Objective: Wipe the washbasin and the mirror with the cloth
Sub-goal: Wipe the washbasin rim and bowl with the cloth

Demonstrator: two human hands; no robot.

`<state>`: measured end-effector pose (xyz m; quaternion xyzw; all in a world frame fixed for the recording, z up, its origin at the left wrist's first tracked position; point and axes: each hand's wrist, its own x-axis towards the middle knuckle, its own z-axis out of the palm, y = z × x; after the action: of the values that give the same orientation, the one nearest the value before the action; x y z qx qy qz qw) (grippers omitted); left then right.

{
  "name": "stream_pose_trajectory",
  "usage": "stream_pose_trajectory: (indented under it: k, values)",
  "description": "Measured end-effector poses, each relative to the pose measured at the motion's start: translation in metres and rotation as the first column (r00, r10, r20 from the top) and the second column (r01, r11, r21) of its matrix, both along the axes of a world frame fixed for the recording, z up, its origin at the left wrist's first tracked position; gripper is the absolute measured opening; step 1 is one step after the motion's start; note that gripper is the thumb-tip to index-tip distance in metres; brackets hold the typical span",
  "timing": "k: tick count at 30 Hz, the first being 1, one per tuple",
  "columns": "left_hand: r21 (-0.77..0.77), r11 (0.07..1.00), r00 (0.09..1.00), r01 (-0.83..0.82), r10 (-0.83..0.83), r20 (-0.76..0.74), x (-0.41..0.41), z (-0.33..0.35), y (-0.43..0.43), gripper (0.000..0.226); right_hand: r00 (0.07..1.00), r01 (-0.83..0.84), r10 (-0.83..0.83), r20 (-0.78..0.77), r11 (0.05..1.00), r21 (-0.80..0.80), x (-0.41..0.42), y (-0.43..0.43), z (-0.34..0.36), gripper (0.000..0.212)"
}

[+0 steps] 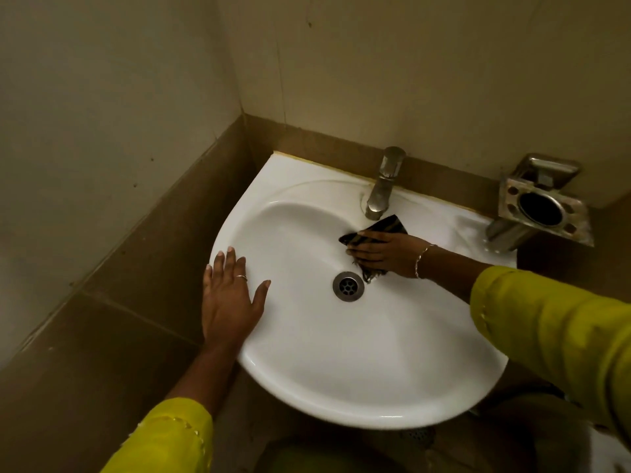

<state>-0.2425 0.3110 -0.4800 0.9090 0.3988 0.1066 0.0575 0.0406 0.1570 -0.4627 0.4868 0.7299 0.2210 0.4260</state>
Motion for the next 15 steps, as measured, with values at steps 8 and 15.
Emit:
stream_pose_trajectory:
  k: [8,15]
  values:
    - [0.006,1.000,1.000,0.002,-0.002,-0.027,0.001,0.000,-0.001,0.079,0.401,0.797,-0.022,-0.916,0.502,0.337,-0.094,-0.025,-0.026,0.072]
    - [-0.010,1.000,1.000,-0.008,0.008,-0.011,0.000,0.001,-0.001,0.080,-0.565,0.502,0.707,-0.425,-0.113,-0.857,-0.136,0.034,0.002,0.076]
